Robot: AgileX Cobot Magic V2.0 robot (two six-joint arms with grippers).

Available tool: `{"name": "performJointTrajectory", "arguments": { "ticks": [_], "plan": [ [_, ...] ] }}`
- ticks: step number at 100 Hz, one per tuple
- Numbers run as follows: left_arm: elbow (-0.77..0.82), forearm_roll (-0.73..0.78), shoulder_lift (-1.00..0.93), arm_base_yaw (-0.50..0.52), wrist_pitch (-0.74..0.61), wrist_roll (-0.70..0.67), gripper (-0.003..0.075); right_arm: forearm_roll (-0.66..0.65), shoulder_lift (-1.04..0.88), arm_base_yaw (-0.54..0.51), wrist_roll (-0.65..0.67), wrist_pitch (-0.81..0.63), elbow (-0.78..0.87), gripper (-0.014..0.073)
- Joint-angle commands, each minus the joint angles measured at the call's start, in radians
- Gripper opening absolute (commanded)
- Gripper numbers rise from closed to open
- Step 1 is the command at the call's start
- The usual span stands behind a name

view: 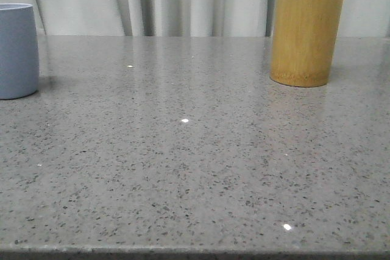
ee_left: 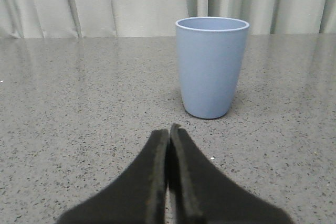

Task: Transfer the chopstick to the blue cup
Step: 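Move the left gripper over the light blue cup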

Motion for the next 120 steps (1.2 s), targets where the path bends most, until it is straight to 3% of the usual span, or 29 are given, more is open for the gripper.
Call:
{"name": "performJointTrajectory", "arguments": {
  "ticks": [1, 70, 93, 105, 120],
  "plan": [
    [0.009, -0.003, -0.035, 0.002, -0.086, -0.003, -0.0019, 0.0, -0.021, -0.004, 0.0, -0.084, 0.0, -0.0067],
    [0.009, -0.003, -0.035, 0.002, -0.086, -0.003, -0.0019, 0.0, -0.021, -0.004, 0.0, -0.084, 0.0, -0.0067],
    [-0.005, -0.015, -0.035, 0.002, -0.095, -0.003, -0.0019, 0.0, -0.02, -0.004, 0.001, -0.204, -0.009, -0.0067],
    [-0.061, -0.089, -0.026, 0.002, -0.071, -0.003, -0.0019, 0.033, -0.003, -0.004, 0.005, -0.126, -0.081, -0.0067],
    [-0.188, -0.089, 0.038, 0.002, 0.001, -0.003, -0.0019, 0.073, 0.077, -0.004, 0.006, 0.142, -0.277, -0.0067]
  ]
}}
